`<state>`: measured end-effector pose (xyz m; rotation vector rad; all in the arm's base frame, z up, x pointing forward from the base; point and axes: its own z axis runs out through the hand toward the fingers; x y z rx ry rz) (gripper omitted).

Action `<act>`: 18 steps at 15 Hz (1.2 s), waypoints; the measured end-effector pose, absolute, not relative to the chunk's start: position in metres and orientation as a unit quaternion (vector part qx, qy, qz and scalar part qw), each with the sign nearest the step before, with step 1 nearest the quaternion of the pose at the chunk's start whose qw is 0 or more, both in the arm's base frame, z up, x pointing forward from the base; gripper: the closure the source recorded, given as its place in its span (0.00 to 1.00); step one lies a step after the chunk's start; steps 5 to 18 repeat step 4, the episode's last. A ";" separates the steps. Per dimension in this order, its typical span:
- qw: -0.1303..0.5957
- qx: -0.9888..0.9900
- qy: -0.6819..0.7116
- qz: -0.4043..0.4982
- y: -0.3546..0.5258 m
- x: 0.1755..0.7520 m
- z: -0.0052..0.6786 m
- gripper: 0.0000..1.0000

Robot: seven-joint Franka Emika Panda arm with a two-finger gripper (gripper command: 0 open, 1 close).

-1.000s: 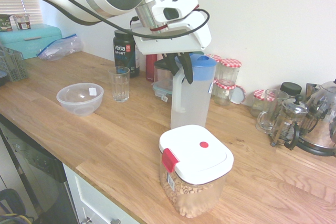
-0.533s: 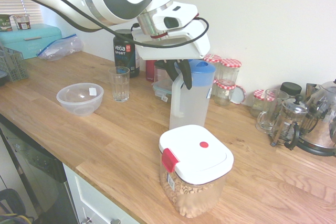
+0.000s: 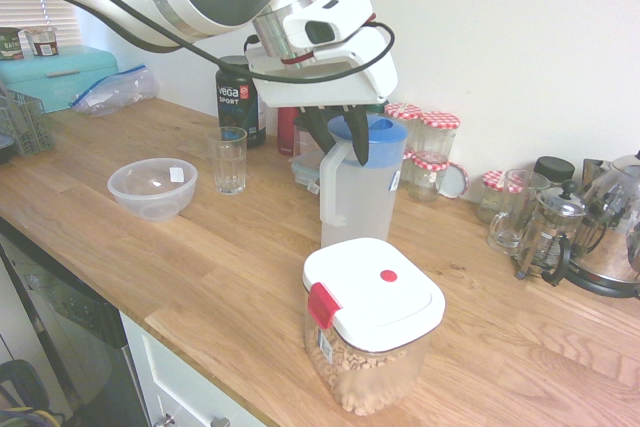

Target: Pour me some water

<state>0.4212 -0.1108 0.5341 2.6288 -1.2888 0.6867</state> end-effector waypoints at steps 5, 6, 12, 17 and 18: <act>0.034 0.873 -0.436 0.216 -0.113 0.393 0.562 0.00; 0.034 0.873 -0.436 0.216 -0.113 0.393 0.562 0.00; 0.034 0.873 -0.436 0.216 -0.113 0.393 0.562 0.00; 0.034 0.873 -0.436 0.216 -0.113 0.393 0.562 0.00; 0.034 0.873 -0.436 0.216 -0.113 0.393 0.562 0.00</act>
